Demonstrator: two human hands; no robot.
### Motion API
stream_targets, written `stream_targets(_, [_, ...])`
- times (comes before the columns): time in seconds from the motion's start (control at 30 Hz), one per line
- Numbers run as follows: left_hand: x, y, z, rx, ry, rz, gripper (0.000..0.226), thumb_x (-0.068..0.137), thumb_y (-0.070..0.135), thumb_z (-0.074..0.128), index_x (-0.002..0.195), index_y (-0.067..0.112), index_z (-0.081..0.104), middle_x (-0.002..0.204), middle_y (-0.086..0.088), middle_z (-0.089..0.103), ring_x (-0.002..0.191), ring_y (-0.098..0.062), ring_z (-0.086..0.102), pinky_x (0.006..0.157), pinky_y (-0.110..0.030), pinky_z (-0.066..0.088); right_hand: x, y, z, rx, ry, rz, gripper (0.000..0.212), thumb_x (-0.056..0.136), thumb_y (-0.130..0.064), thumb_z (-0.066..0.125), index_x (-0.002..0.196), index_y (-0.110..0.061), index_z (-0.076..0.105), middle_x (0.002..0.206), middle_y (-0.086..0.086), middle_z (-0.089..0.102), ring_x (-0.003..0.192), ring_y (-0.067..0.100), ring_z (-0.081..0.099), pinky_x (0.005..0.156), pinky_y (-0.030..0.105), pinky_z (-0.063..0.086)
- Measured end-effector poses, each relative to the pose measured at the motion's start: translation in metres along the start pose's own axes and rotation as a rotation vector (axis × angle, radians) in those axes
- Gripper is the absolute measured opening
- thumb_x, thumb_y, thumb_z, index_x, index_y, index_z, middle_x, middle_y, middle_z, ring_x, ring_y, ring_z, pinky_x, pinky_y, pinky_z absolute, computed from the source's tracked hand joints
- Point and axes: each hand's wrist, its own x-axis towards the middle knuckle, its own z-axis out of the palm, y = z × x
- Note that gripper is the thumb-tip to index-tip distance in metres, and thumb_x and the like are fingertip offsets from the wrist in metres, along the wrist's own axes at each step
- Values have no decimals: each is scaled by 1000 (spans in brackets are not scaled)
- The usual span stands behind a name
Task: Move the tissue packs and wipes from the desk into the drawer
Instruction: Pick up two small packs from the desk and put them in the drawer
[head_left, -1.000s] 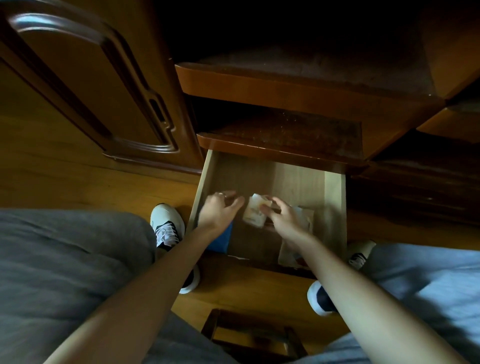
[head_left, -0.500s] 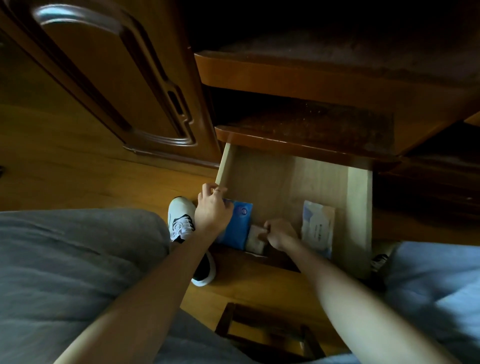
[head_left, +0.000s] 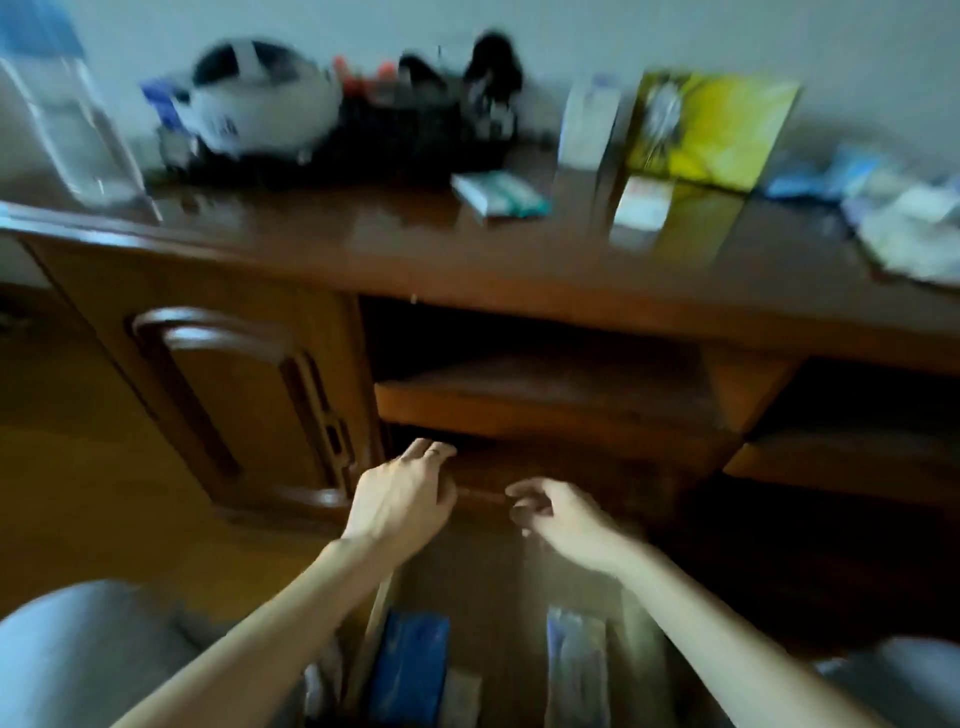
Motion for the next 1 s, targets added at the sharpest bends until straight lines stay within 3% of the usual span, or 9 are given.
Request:
stream_targets(0.13, [60, 33, -122, -96, 591, 324, 20, 95, 30, 52, 105, 27, 70, 98, 14, 67, 77, -5, 63, 55, -15, 42, -41, -108, -99, 24, 117, -345, 18, 92, -37, 65, 108, -44, 70, 97, -9, 77, 72, 11, 72, 52, 15, 47])
stream_targets(0.23, [112, 53, -191, -160, 785, 354, 14, 90, 26, 56, 96, 27, 69, 92, 11, 67, 77, -8, 62, 54, -26, 45, -60, -174, -157, 13, 255, -535, 15, 93, -37, 63, 104, -38, 72, 91, -6, 78, 59, 13, 67, 50, 11, 43])
stream_targets(0.33, [168, 61, -215, -191, 686, 184, 18, 86, 31, 58, 102, 29, 68, 99, 10, 67, 89, -14, 63, 62, -27, 44, -45, -211, -197, -146, 411, -595, 15, 91, -42, 59, 101, -41, 71, 87, -18, 76, 64, 6, 70, 58, 18, 49])
stream_targets(0.47, [228, 54, -196, -143, 239, 46, 48, 85, 44, 63, 131, 31, 56, 130, 0, 55, 121, -21, 48, 90, -36, 46, 12, -219, -233, -469, 559, -368, 33, 90, -47, 61, 123, -43, 61, 115, -21, 65, 109, 9, 63, 87, 36, 53])
stream_targets(0.57, [248, 51, -161, -136, 26, 59, 64, 88, 58, 55, 146, 34, 43, 151, 0, 38, 138, -25, 33, 109, -44, 36, 54, -198, -246, -646, 559, -175, 63, 94, -57, 54, 151, -36, 37, 159, -2, 34, 145, 26, 33, 105, 48, 42])
stream_targets(0.67, [260, 50, -137, -48, -27, 91, 66, 90, 66, 43, 148, 34, 39, 156, 0, 33, 144, -26, 27, 115, -45, 27, 84, -169, -244, -626, 542, -79, 57, 98, -63, 43, 149, -37, 39, 167, -1, 18, 154, 25, 10, 119, 52, 23])
stream_targets(0.83, [270, 49, -135, -25, 70, 105, 54, 86, 70, 45, 126, 33, 49, 127, -1, 47, 123, -27, 43, 96, -42, 44, 94, -157, -244, -621, 698, -153, 32, 100, -49, 48, 127, -35, 58, 143, -4, 43, 139, 21, 33, 98, 40, 43])
stream_targets(0.93, [272, 51, -136, -5, 94, 113, 58, 85, 73, 46, 130, 37, 51, 120, -1, 43, 118, -26, 42, 88, -41, 47, 91, -156, -243, -642, 790, -158, 34, 98, -40, 53, 131, -32, 58, 137, -3, 47, 131, 21, 41, 82, 34, 47])
stream_targets(1.0, [270, 52, -136, -23, 102, 108, 58, 84, 73, 46, 130, 40, 57, 116, 0, 42, 117, -24, 41, 84, -39, 47, 89, -157, -240, -644, 803, -138, 42, 97, -38, 54, 139, -31, 53, 144, 2, 44, 134, 25, 40, 84, 37, 50])
